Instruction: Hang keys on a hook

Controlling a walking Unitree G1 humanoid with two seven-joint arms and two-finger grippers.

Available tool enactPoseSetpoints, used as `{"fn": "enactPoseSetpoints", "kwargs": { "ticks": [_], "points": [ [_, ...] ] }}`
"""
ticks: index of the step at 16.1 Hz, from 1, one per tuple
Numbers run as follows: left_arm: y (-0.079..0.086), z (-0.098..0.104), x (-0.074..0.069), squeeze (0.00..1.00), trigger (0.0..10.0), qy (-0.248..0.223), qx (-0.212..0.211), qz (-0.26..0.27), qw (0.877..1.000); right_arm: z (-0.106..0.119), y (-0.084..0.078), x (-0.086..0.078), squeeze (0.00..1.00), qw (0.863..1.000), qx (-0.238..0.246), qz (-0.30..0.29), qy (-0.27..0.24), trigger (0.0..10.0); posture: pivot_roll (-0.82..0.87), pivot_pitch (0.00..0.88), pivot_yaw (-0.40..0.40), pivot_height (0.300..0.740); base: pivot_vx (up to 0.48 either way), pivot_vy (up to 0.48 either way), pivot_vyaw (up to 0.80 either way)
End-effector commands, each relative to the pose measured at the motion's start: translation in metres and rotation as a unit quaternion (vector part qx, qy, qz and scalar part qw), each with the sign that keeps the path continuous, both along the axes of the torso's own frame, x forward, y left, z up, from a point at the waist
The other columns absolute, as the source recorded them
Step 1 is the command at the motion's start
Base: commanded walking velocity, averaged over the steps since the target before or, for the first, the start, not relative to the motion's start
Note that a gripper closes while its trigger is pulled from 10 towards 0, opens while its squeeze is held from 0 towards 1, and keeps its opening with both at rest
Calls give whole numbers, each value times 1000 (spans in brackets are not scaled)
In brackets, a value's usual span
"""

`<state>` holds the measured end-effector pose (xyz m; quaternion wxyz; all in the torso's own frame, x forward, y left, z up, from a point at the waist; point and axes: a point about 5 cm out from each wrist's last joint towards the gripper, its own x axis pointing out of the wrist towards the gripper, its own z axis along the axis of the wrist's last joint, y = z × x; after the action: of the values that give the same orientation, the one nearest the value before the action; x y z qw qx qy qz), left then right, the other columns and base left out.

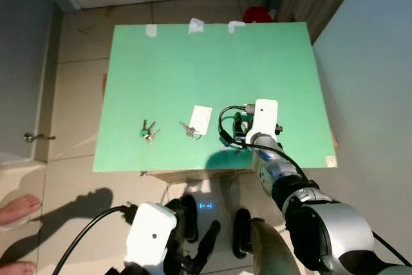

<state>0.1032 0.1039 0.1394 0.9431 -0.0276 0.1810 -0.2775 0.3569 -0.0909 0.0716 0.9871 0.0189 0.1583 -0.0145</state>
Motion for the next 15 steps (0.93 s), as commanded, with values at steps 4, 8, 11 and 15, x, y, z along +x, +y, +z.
{"fn": "enactPoseSetpoints", "kwargs": {
  "ticks": [4,8,11,15],
  "points": [
    [-2,6,-16,0,10000,15,-13,1,1000,-21,9,-14,0,999,14,1,47,10000,447,464,47,740,0,0,0],
    [-2,6,-18,0,10000,17,-18,2,1000,-22,1,-16,0,999,-38,-15,33,10000,441,475,50,740,0,0,0],
    [-3,6,-19,0,10000,19,-20,0,1000,-23,-1,-16,0,998,-42,-11,39,10000,425,475,43,740,0,0,0],
    [-1,8,-13,0,10000,12,-19,10,1000,-52,7,-40,0,994,-54,33,88,10000,406,465,29,740,0,0,0]
  ]
}}
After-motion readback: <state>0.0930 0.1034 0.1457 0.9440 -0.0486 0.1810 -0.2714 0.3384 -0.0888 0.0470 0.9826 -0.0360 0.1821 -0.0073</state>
